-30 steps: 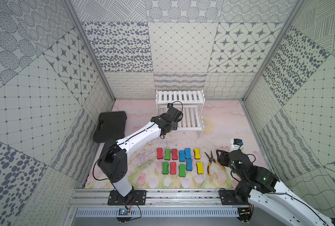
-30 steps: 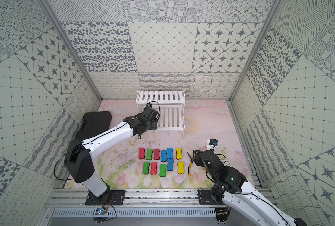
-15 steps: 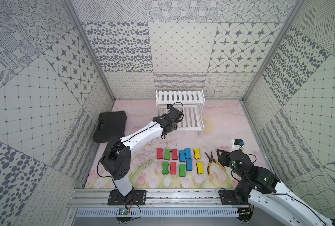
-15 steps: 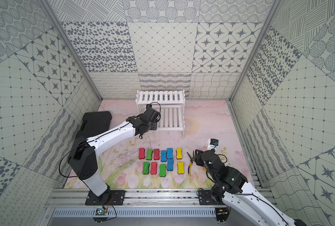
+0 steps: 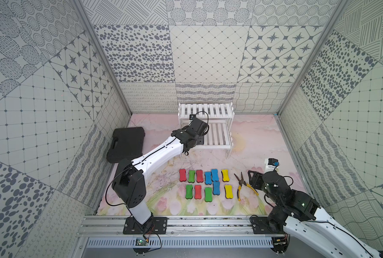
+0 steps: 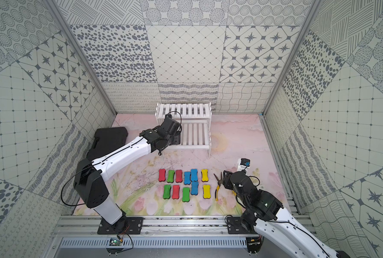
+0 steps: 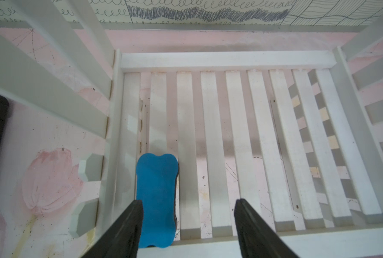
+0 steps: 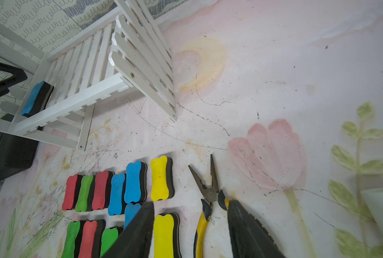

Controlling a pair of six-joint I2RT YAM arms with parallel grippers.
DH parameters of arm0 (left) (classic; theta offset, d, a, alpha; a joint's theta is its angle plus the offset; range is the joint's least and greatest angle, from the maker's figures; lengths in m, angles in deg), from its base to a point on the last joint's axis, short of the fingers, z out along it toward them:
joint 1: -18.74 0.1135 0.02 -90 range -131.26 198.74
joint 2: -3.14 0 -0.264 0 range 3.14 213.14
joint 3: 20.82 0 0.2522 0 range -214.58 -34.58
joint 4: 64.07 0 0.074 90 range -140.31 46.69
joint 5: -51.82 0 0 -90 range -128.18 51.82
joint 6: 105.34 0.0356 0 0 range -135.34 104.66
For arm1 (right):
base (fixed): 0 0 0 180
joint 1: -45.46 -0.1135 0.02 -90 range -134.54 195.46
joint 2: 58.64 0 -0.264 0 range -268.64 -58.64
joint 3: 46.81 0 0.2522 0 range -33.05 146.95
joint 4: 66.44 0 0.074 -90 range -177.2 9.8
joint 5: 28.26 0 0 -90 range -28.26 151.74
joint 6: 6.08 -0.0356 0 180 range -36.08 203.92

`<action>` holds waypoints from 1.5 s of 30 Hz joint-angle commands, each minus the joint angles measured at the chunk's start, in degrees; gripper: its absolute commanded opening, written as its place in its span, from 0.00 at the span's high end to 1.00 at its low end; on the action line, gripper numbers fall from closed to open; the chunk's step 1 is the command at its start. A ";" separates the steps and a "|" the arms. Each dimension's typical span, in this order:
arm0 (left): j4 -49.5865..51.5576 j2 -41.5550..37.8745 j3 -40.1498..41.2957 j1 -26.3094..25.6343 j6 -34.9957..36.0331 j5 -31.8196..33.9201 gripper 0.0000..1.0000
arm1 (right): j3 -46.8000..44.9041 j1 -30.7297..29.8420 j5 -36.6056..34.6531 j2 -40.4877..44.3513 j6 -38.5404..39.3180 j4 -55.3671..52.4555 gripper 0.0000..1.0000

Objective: Remove the whiteboard erasers from the shelf
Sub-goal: Pick up the whiteboard eraser from the shelf.

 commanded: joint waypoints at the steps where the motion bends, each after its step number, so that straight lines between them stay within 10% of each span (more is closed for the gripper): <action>1: 5.54 1.34 -1.85 1.72 2.50 -0.40 0.28 | 1.10 0.42 -0.21 0.00 0.94 0.93 0.43; 10: 5.85 6.00 -1.93 2.11 3.49 0.96 0.28 | 1.45 0.78 0.18 0.13 1.19 0.97 0.43; 29: 4.98 3.92 -0.98 2.22 1.37 -0.67 0.64 | 0.74 1.16 0.32 0.24 0.62 0.96 0.43; 45: 8.95 -30.82 27.93 -9.40 -13.91 2.76 0.65 | 0.22 1.22 1.02 0.41 -0.29 1.18 0.43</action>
